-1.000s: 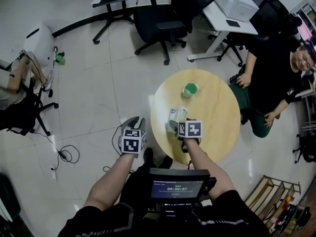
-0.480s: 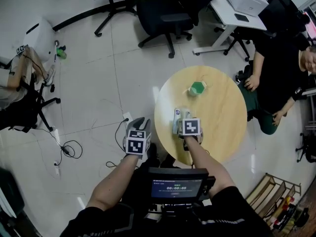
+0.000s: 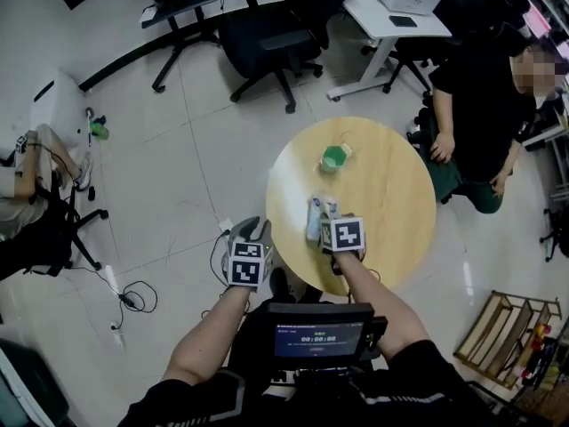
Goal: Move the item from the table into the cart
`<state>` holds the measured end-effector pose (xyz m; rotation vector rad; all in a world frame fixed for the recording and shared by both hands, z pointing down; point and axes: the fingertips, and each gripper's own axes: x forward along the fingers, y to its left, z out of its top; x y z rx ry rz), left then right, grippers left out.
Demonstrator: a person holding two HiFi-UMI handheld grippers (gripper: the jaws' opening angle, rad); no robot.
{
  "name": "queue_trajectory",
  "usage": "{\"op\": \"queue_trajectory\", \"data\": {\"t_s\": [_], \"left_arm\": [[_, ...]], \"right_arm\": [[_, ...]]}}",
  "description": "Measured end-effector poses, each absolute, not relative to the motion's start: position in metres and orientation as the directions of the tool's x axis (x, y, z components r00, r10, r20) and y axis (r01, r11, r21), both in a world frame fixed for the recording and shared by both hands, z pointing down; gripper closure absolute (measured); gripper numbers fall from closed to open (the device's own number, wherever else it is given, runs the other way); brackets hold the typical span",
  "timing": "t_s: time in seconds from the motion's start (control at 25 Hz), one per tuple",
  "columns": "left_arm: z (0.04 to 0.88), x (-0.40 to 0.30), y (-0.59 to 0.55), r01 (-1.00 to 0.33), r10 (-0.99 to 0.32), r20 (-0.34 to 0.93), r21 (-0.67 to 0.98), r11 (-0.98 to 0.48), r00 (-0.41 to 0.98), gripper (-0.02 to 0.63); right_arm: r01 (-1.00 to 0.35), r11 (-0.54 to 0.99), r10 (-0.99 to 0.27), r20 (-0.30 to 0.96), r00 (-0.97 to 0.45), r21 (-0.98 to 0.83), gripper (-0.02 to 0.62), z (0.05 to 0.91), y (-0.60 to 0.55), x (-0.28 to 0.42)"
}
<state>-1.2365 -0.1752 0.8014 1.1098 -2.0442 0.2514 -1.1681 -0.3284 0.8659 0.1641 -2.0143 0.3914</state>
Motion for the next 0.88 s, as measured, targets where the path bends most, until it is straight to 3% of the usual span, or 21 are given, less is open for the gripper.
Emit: {"op": "queue_trajectory", "data": {"t_s": [0.28, 0.48, 0.64, 0.88], "left_arm": [[0.724, -1.207, -0.233, -0.824, -0.759, 0.567, 0.229, 0.518, -0.319, 0.503], [0.654, -1.136, -0.312, -0.893, -0.850, 0.459, 0.223, 0.391, -0.258, 0.526], [0.598, -1.048, -0.372, -0.942, -0.910, 0.372, 0.198, 0.272, -0.185, 0.525], [0.520, -0.843, -0.490, -0.979, -0.966, 0.258, 0.195, 0.062, -0.010, 0.551]], "right_arm": [[-0.367, 0.902, -0.063, 0.772, -0.632, -0.227, 0.581, 0.777, -0.376, -1.106], [-0.424, 0.873, -0.179, 0.647, -0.741, -0.243, 0.583, 0.684, -0.441, -1.018], [-0.494, 0.833, -0.305, 0.539, -0.785, -0.248, 0.583, 0.620, -0.490, -0.905], [-0.599, 0.754, -0.480, 0.397, -0.783, -0.269, 0.583, 0.533, -0.579, -0.670]]}}
